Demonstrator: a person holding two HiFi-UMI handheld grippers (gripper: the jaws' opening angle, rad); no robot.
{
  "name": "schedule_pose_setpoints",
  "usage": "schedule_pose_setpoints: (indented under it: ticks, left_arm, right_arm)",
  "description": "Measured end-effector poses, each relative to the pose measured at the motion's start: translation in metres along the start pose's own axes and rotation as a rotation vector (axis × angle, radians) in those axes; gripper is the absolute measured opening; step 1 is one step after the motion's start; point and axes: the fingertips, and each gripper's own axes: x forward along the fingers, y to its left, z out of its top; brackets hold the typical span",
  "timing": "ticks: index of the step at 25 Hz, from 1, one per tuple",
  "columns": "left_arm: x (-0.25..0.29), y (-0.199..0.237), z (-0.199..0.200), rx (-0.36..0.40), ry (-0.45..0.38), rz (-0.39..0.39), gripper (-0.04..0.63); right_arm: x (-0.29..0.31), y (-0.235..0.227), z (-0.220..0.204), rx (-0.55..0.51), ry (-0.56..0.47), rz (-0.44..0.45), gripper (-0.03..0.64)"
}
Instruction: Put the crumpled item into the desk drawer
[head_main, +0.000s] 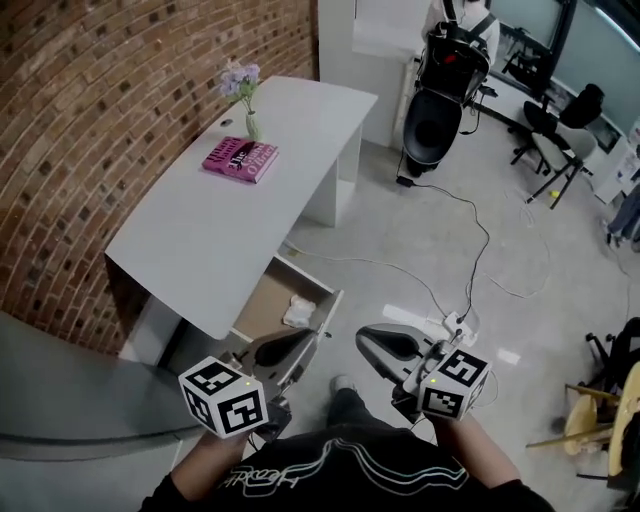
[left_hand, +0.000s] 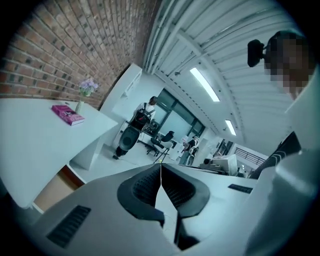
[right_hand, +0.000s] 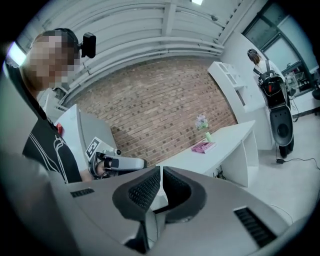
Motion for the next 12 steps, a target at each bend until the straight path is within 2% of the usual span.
schedule_pose_setpoints:
  ticks: [4, 8, 12]
  left_arm:
    - [-0.027, -0.052, 0.015, 0.109, -0.012, -0.089, 0.021]
    - [-0.048, -0.079, 0.032, 0.246, -0.049, -0.088, 0.021]
    - [-0.054, -0.096, 0.031, 0.279, -0.062, -0.072, 0.021]
  right_arm:
    - [-0.019, 0.037, 0.02, -0.044, -0.028, 0.012, 0.048]
    - [-0.032, 0.064, 0.041, -0.086, -0.083, 0.015, 0.048]
    - [-0.04, 0.083, 0.05, -0.114, -0.109, 0.015, 0.048]
